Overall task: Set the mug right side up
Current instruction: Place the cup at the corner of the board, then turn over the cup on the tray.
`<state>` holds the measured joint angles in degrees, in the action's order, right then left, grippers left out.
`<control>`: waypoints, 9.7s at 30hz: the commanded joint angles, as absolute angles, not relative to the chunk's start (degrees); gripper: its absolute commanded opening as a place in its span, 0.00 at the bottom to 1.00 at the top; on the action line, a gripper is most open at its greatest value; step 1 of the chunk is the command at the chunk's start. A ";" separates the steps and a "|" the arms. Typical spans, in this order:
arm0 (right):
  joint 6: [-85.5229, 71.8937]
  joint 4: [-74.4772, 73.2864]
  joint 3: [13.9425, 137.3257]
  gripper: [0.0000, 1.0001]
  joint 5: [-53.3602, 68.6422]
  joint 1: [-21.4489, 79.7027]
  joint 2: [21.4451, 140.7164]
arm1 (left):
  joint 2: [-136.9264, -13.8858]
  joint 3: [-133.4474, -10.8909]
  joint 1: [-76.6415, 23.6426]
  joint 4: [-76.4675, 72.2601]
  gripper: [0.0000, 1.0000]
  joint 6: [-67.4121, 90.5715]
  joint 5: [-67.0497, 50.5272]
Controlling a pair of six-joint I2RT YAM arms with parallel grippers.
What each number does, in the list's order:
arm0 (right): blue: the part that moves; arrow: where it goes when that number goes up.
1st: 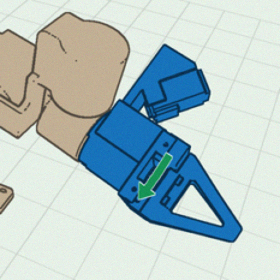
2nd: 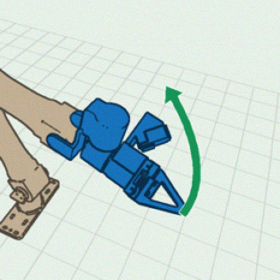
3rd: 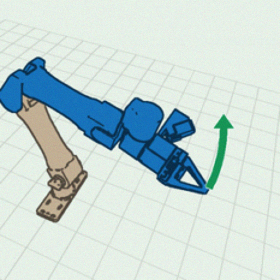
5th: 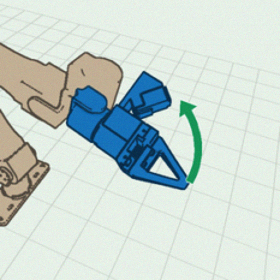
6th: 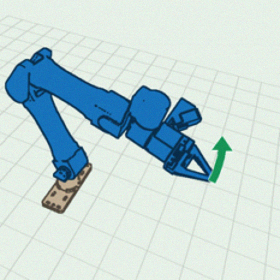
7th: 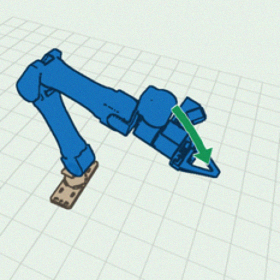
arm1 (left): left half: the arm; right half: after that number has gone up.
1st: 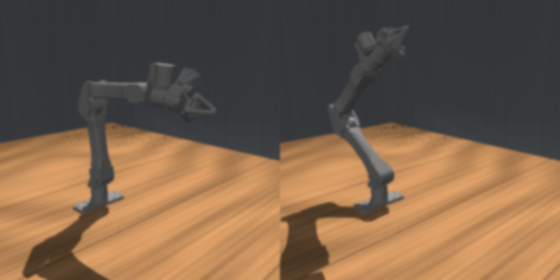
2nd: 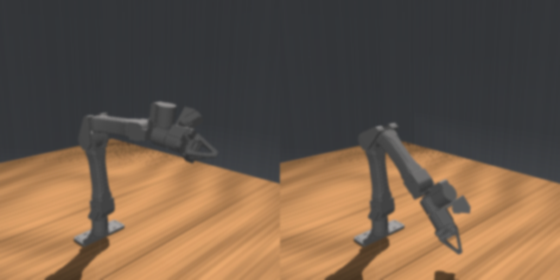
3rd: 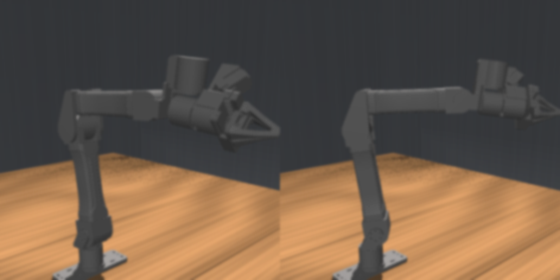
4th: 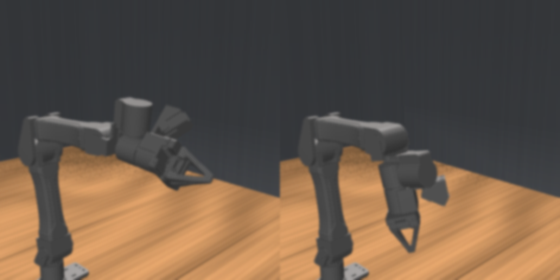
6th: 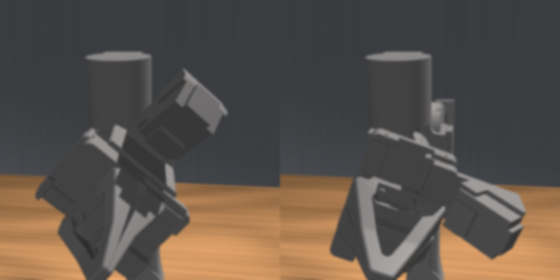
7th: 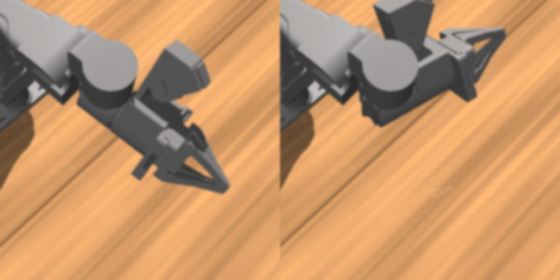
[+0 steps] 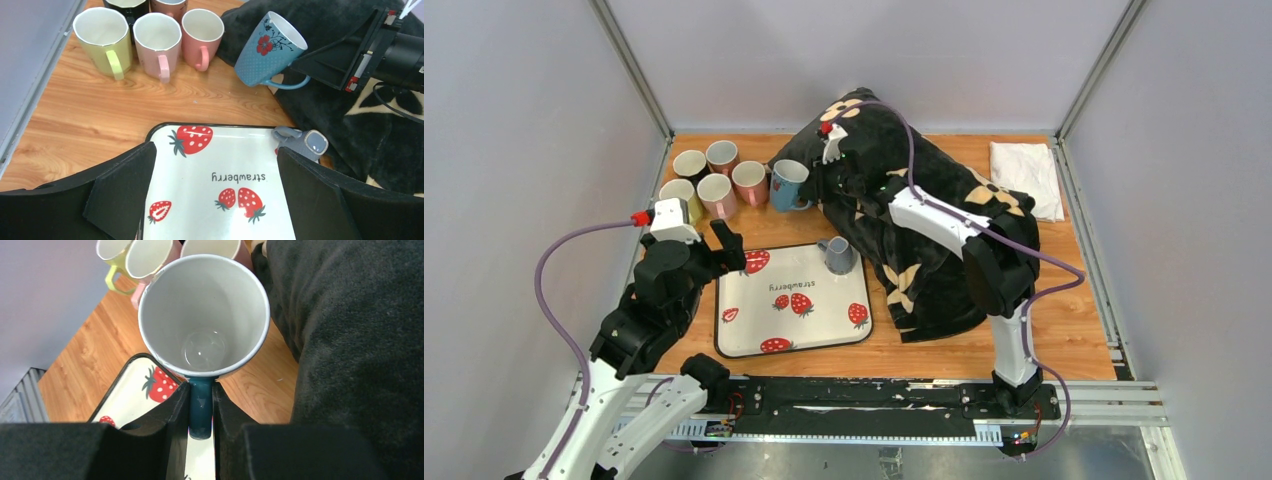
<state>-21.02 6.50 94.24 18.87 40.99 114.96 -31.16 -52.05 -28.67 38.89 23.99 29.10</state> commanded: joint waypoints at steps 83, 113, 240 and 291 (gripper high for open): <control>-4.92 3.02 98.01 0.49 4.47 48.34 120.21 | -30.97 -50.21 -28.92 38.56 1.00 21.80 29.42; -9.82 -33.13 105.19 0.48 7.58 45.42 120.13 | -33.30 -48.79 -28.92 36.60 1.00 22.45 23.98; -25.84 -0.51 51.55 0.46 -7.05 50.87 80.75 | -58.24 -41.47 -39.54 25.71 0.84 35.26 12.24; -27.60 -1.93 45.79 0.45 -9.19 48.43 74.25 | -80.45 -50.17 -46.16 27.24 0.38 37.14 22.78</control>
